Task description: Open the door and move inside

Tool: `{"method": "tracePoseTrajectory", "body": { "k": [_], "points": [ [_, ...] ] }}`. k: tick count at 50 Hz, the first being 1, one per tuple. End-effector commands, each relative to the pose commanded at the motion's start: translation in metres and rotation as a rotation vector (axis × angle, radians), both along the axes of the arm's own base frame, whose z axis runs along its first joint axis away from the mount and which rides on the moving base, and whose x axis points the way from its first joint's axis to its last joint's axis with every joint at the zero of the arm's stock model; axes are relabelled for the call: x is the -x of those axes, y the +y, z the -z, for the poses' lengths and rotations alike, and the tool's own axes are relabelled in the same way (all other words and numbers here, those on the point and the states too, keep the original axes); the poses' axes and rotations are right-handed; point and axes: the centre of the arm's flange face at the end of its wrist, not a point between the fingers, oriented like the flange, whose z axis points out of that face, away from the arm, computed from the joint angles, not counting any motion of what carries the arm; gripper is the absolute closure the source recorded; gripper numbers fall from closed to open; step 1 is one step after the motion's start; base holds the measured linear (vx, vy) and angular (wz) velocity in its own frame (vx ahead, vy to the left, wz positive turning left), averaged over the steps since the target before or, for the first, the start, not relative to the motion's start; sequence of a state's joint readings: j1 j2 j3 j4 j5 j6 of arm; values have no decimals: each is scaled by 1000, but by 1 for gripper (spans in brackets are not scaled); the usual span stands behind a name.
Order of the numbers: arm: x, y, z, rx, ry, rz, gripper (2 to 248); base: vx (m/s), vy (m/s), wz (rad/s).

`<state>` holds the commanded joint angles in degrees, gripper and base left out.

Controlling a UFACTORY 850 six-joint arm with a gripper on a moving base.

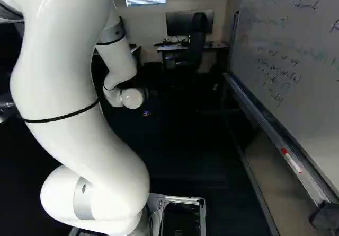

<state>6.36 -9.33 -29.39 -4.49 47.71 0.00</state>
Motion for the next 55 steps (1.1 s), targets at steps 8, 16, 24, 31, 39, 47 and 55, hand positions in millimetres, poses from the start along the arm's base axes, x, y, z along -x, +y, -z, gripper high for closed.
{"method": "tracePoseTrajectory", "body": {
  "k": [8,16,24,31,39,47,55],
  "points": [
    [0,0,0,0,0,0,3,249,9,-10],
    [0,0,0,0,0,0,3,239,10,-6],
    [0,0,0,0,0,0,3,191,6,-6],
    [0,0,0,0,0,0,3,117,7,-1],
    [0,0,0,0,0,0,3,13,0,1],
    [0,0,0,0,0,0,3,-17,-3,-2],
    [0,0,0,0,0,0,3,0,0,0]
  ]
}}
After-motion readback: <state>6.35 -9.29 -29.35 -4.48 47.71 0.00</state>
